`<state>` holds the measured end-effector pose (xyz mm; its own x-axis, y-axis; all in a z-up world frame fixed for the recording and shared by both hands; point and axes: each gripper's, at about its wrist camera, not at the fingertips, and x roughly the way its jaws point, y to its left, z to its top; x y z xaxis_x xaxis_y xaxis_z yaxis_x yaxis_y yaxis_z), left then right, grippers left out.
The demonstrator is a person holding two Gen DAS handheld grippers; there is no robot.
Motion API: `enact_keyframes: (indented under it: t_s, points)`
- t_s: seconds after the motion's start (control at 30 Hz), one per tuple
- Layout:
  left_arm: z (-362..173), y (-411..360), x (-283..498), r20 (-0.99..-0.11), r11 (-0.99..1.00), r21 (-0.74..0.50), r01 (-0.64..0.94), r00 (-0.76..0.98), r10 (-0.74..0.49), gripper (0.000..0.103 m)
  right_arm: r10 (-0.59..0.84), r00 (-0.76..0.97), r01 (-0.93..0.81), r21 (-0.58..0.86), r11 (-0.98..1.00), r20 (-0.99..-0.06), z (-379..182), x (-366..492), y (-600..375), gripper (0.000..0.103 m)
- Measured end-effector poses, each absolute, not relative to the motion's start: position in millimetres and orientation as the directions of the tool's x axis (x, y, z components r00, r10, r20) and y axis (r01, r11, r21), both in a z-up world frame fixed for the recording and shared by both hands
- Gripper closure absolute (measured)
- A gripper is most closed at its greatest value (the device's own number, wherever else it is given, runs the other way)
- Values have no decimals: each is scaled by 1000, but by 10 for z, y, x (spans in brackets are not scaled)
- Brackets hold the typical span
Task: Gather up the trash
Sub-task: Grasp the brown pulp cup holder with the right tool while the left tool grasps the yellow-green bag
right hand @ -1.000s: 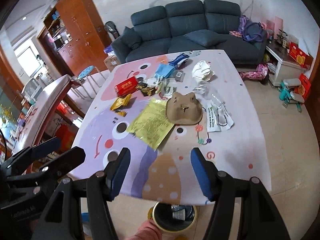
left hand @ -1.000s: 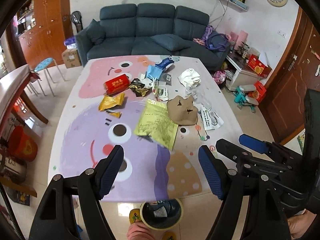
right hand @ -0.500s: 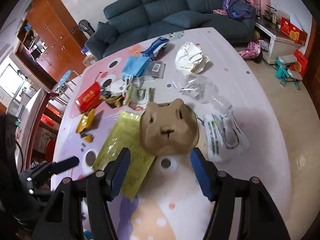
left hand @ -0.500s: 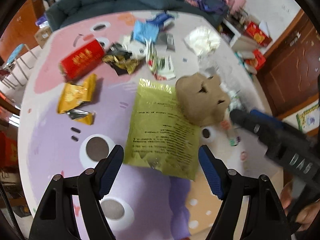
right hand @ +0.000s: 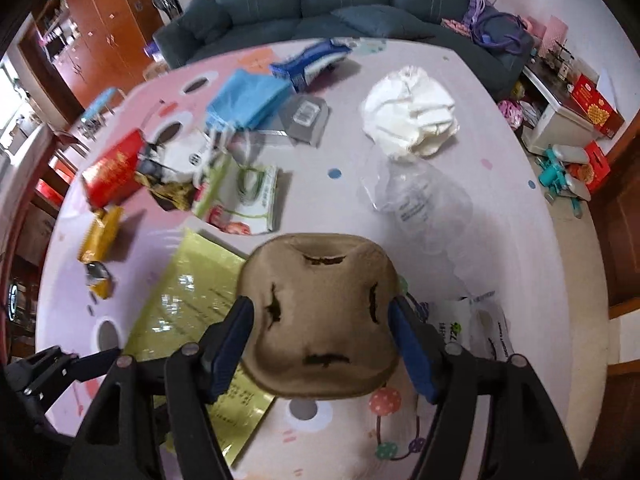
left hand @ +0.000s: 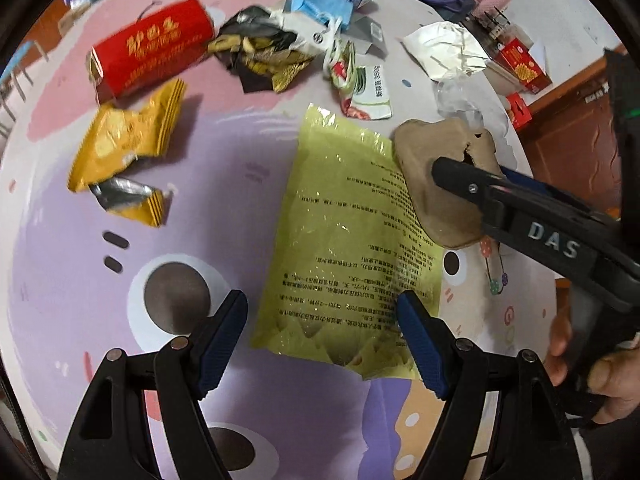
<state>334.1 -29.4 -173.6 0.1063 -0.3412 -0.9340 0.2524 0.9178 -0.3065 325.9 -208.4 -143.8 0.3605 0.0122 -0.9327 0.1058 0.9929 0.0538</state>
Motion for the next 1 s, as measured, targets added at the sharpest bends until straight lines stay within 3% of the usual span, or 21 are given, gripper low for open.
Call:
enact_keyframes:
  t_s: [0.2, 0.27, 0.33, 0.37, 0.43, 0.53, 1.0]
  points:
    - [-1727, -315, 3336, -924, 908, -339, 246, 96, -371, 28, 24, 355, 100, 63, 993, -935, -1503, 3188, -2084, 33]
    - [-1722, -340, 3334, -923, 908, -340, 245, 99, -373, 32, 21, 359, 97, 59, 994, -933, -1499, 3167, -2062, 33]
    - [-1717, -364, 3328, -924, 910, -335, 246, 102, -368, 58, 21, 359, 97, 60, 993, -933, -1496, 3156, -2040, 33]
    - [-1722, -390, 3326, -925, 908, -337, 249, 92, -369, 63, 21, 360, 97, 60, 993, -933, -1498, 3143, -2030, 33]
    - [-1731, -460, 3316, -935, 917, -302, 261, 106, -338, 84, 32, 361, 101, 73, 992, -932, -1494, 3099, -2022, 34]
    - [-1671, -478, 3269, -939, 921, -272, 280, 132, -317, 95, 57, 358, 114, 105, 988, -932, -1481, 3035, -2021, 34]
    - [-1104, -309, 2751, -922, 921, -299, 250, 175, -347, 99, 157, 422, 127, 230, 965, -893, -1055, 2320, -2045, 34]
